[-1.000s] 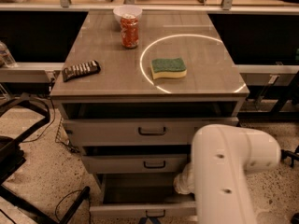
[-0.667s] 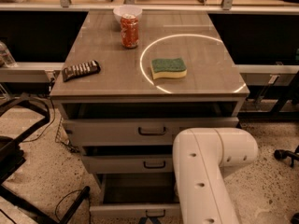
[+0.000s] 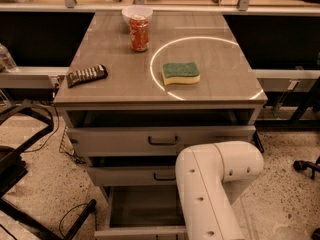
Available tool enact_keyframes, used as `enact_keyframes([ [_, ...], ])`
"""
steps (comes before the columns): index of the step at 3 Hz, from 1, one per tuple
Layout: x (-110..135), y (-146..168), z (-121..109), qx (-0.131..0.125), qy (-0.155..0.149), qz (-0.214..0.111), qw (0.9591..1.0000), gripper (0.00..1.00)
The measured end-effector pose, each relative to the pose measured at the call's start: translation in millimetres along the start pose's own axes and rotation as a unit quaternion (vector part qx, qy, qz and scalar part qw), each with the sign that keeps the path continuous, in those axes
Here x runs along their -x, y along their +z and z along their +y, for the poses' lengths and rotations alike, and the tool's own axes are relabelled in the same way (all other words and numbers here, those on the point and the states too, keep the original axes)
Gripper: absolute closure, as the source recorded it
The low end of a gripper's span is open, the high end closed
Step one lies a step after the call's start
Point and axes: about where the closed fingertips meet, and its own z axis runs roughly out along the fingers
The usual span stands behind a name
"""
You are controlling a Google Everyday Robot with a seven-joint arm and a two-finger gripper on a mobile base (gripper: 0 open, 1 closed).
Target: Open bottom drawer
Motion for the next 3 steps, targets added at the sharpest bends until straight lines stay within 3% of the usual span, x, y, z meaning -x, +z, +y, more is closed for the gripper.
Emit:
enact_keyframes([
  [1, -1.3, -2.5, 5.4, 0.002, 0.003, 0.001, 1.0000, 1.00],
  [2, -13.8, -25.7, 59.5, 0.021, 0.028, 0.006, 0.9994, 1.00],
  [3, -13.3, -25.4, 57.1, 0.021, 0.028, 0.006, 0.9994, 1.00],
])
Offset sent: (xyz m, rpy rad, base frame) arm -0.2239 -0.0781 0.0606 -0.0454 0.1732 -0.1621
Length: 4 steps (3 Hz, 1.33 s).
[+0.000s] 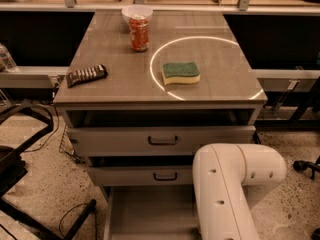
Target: Open bottom drawer
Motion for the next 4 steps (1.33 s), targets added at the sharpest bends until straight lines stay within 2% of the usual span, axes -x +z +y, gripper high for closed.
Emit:
enact_keyframes([
  [1, 0.9, 0.8, 0.4, 0.001, -0.001, 0.000, 1.0000, 0.90],
  [2, 1.6, 2.0, 1.6, 0.002, -0.001, -0.001, 1.0000, 0.58],
  [4, 2.8, 3.8, 3.5, 0.004, -0.001, -0.002, 1.0000, 0.12],
])
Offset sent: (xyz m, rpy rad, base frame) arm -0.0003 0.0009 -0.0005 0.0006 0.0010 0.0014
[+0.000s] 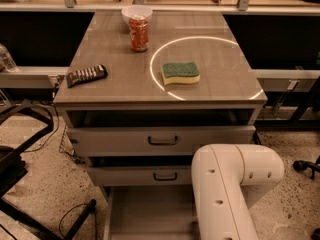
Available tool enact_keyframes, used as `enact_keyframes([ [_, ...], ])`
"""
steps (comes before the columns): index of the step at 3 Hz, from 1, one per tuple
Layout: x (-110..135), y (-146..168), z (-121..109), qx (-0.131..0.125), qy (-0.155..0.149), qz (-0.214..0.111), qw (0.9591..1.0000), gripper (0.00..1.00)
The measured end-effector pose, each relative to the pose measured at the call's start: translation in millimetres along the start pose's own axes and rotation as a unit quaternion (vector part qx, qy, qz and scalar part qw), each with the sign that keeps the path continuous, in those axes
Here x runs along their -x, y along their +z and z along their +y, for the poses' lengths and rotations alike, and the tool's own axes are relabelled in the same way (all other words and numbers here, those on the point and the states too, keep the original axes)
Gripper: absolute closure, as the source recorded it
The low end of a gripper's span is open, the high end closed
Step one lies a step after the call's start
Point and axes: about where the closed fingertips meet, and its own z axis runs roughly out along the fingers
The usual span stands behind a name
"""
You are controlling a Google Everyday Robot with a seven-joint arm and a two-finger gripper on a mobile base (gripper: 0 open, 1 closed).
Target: Open bottom drawer
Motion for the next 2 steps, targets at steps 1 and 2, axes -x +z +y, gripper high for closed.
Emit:
enact_keyframes([
  [1, 0.6, 0.9, 0.9, 0.001, 0.000, 0.000, 1.0000, 0.00],
  [2, 0.6, 0.9, 0.9, 0.001, 0.000, 0.000, 1.0000, 0.00],
])
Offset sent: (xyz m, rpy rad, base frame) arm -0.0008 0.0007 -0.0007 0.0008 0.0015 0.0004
